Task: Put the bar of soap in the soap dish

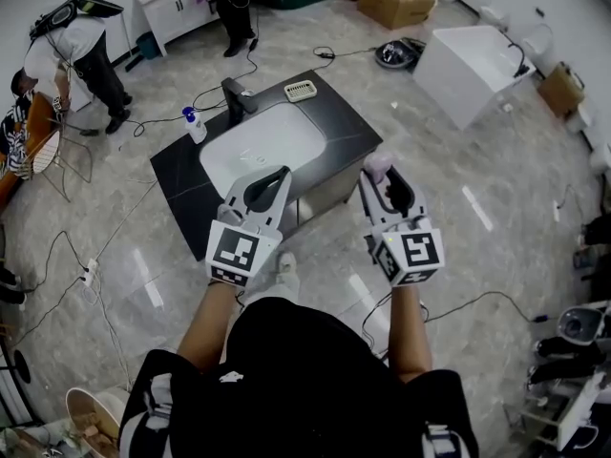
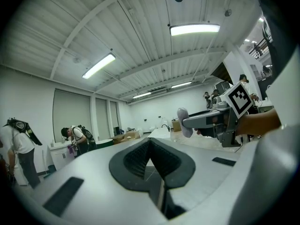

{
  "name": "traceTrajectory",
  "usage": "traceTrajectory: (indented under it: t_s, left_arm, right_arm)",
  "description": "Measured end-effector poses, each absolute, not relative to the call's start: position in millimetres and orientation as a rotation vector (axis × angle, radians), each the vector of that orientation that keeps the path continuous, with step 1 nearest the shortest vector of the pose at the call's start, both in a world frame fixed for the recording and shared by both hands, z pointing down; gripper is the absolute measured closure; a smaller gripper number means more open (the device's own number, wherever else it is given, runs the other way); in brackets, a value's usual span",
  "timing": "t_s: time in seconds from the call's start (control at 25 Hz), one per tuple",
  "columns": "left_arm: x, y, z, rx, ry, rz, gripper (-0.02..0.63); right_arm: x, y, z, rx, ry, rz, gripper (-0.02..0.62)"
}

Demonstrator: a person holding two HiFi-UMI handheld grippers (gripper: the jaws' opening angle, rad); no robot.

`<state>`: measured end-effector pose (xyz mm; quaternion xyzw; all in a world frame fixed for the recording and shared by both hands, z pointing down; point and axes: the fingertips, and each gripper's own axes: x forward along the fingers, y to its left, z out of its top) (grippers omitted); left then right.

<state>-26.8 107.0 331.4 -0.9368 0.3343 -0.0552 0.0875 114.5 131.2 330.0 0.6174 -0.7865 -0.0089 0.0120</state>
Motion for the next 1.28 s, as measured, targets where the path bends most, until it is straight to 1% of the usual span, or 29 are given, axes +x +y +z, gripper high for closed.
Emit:
traceTrajectory:
  t_s: [0.28, 0.84, 1.28]
  left_arm:
    - [-11.0, 47.1, 326.0, -2.792, 0.981, -0.140, 0.581]
    - [-18.7, -67.5, 323.2, -2.797, 0.992, -0.152, 0.581]
    - [-33.6, -126.7, 331.7, -2.845, 0.996, -0.131, 0.581]
  right_arm:
    - [127.0, 72.9, 328.4, 1.919, -2.446, -0.030, 0.390]
    - [123.5, -37.1, 326.4, 1.925, -2.431, -0.004, 0.390]
    - [109.7, -88.9, 335.7, 1.915, -2.381, 0.022, 0.390]
